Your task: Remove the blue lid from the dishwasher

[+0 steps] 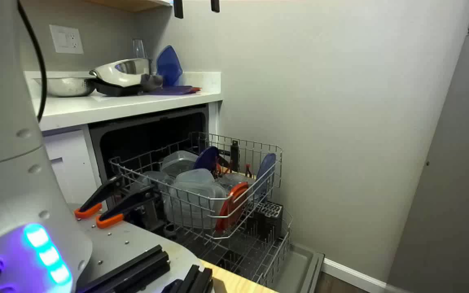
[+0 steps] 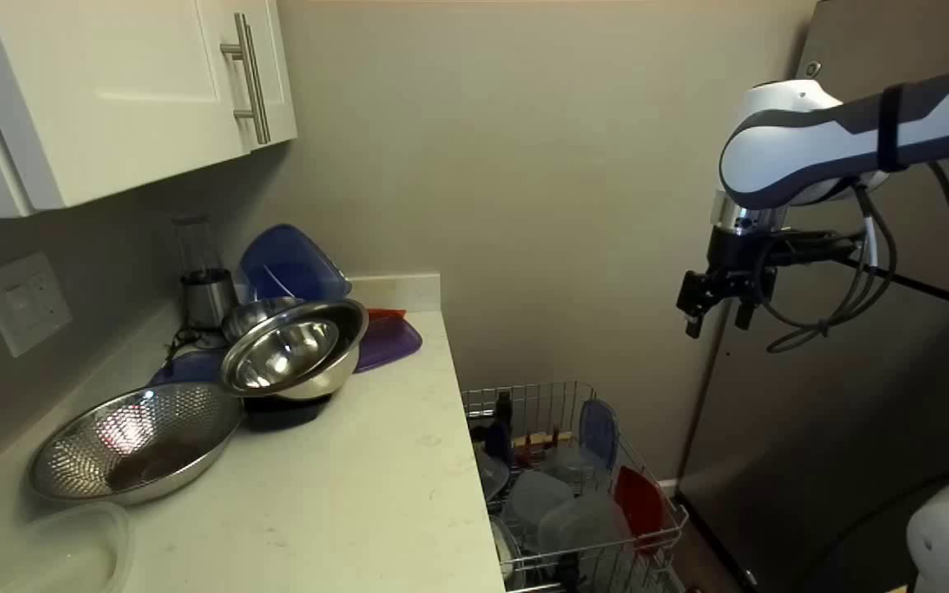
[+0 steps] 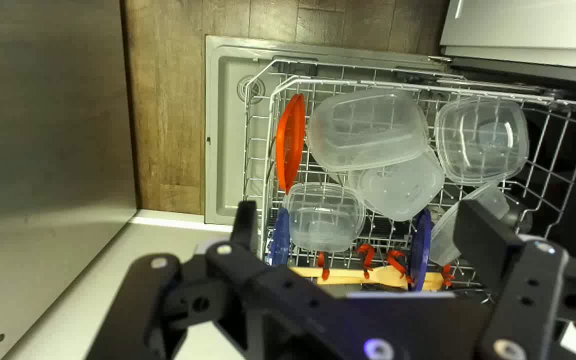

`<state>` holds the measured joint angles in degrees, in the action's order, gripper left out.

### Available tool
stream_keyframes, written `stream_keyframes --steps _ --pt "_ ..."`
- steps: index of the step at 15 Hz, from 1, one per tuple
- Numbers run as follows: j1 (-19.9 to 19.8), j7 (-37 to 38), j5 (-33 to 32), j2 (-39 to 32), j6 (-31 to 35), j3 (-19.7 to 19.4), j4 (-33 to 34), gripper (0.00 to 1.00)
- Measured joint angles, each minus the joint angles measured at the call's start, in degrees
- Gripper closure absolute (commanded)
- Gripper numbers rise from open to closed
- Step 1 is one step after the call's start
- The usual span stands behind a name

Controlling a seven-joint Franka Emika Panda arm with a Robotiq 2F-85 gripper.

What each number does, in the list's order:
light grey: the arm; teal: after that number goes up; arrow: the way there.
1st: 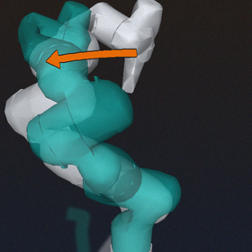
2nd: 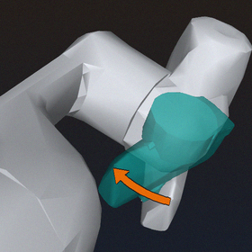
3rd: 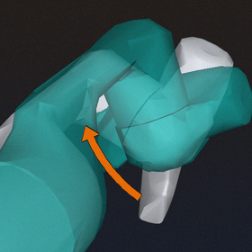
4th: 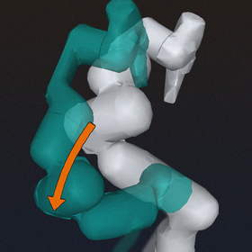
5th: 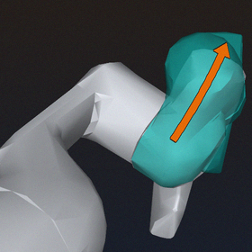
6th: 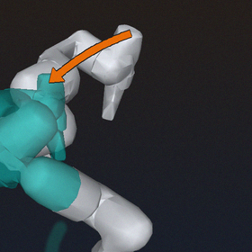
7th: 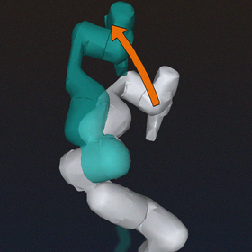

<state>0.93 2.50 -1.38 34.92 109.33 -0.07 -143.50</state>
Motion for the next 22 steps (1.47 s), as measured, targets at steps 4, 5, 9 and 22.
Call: stream_keyframes --steps 4,5,9,22 --pt "0.0 0.0 0.0 0.0 0.0 0.0 0.0 0.0" --pt "0.0 0.0 0.0 0.0 0.0 0.0 0.0 0.0" --pt "0.0 0.0 0.0 0.0 0.0 0.0 0.0 0.0" --pt "0.85 -2.51 -0.58 -4.24 2.05 1.13 5.7 0.0"
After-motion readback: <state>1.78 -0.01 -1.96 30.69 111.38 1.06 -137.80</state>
